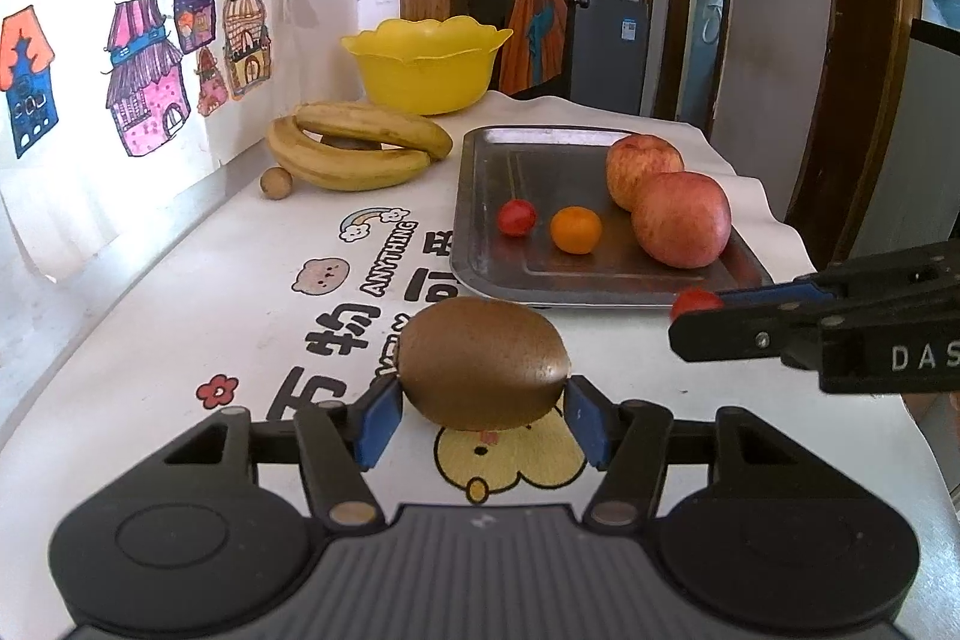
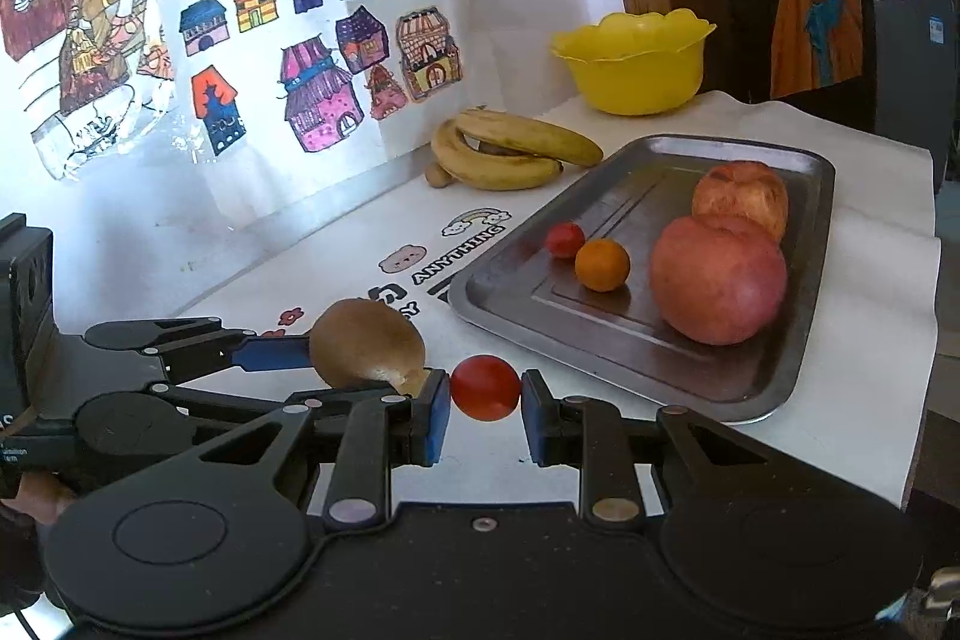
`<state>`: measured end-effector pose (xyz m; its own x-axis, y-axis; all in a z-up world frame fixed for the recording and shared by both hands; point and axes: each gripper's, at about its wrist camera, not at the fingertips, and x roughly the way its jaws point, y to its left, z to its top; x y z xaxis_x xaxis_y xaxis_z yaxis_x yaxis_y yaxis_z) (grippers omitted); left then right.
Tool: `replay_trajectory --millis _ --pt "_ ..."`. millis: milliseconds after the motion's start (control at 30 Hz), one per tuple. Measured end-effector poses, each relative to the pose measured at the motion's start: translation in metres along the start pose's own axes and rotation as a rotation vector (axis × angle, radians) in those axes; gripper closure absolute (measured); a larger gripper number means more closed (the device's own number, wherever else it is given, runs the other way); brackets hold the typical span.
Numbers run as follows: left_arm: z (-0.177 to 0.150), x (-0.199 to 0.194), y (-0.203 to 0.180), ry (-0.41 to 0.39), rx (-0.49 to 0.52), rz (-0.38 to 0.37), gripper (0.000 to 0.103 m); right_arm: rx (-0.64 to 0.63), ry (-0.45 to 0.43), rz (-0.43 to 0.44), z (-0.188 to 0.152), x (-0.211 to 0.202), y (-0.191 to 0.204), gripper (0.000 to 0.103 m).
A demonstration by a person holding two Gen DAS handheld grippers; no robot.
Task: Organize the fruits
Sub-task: 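Carry the tomato onto the metal tray and open the right tool while the left tool releases the kiwi there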
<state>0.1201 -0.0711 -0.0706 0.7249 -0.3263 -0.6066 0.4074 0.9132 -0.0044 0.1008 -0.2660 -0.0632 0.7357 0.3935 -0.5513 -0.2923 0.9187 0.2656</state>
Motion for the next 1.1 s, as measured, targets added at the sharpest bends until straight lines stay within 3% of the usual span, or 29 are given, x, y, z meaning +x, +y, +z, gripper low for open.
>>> replay_trajectory --millis 500,700,867,1100 --pt "-0.001 0.008 -0.008 -0.033 0.026 0.016 0.039 0.027 0.008 0.006 -0.007 0.013 -0.014 0.076" --pt "0.004 0.013 0.002 -0.024 -0.005 0.01 0.027 0.025 0.01 -0.006 -0.008 0.013 -0.013 0.076" --pt "0.008 0.017 -0.001 -0.018 0.012 -0.003 0.033 0.02 0.022 -0.016 -0.009 0.016 -0.013 0.076" --pt "0.009 0.019 -0.002 -0.017 -0.007 0.006 0.034 0.029 0.016 -0.013 -0.008 0.016 -0.014 0.076"
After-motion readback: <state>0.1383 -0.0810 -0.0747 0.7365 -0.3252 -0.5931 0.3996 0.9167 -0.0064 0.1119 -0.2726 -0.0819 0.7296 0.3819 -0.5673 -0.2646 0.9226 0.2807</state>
